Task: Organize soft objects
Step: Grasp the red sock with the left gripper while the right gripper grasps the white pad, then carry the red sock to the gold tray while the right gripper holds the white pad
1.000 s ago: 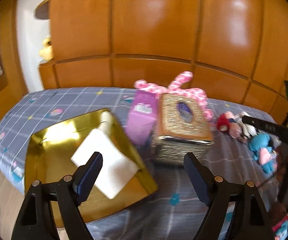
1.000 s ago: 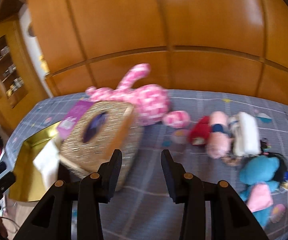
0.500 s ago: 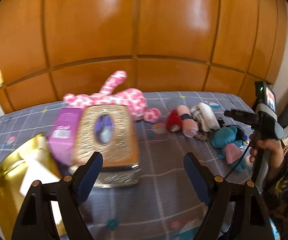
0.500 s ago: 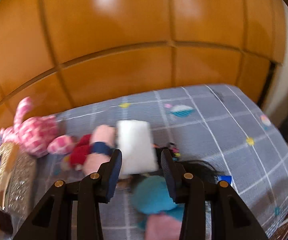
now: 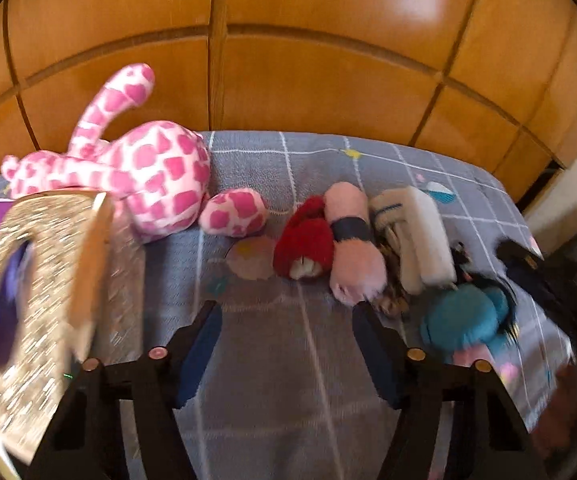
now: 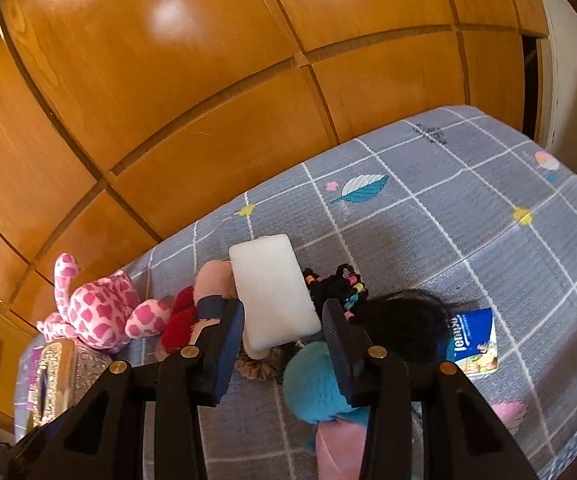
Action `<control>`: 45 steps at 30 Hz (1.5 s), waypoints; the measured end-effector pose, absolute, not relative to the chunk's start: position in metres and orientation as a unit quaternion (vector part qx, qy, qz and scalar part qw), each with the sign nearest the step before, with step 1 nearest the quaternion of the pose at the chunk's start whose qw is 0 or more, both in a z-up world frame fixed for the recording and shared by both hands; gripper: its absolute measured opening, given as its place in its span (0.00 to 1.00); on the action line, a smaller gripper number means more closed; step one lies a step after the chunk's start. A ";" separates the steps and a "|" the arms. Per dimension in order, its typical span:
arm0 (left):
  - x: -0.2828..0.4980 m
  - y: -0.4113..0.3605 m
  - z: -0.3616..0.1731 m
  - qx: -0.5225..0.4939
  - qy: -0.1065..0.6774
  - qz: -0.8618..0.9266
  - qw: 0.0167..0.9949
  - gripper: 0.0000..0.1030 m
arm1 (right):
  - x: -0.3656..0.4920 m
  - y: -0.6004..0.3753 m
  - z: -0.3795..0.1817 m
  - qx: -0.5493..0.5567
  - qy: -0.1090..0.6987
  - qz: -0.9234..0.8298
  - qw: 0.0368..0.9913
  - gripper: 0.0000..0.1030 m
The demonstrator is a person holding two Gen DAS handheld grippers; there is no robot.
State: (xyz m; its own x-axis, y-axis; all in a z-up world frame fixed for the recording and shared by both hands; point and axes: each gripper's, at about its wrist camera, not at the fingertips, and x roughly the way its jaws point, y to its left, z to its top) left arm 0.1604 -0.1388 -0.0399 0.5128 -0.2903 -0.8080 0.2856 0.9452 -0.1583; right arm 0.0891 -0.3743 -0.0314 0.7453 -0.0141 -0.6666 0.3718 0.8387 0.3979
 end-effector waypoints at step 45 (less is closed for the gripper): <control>0.046 -0.120 -0.106 0.077 0.426 -0.255 0.864 0.32 | 0.092 -0.386 -0.047 0.319 0.364 -0.097 0.870 0.39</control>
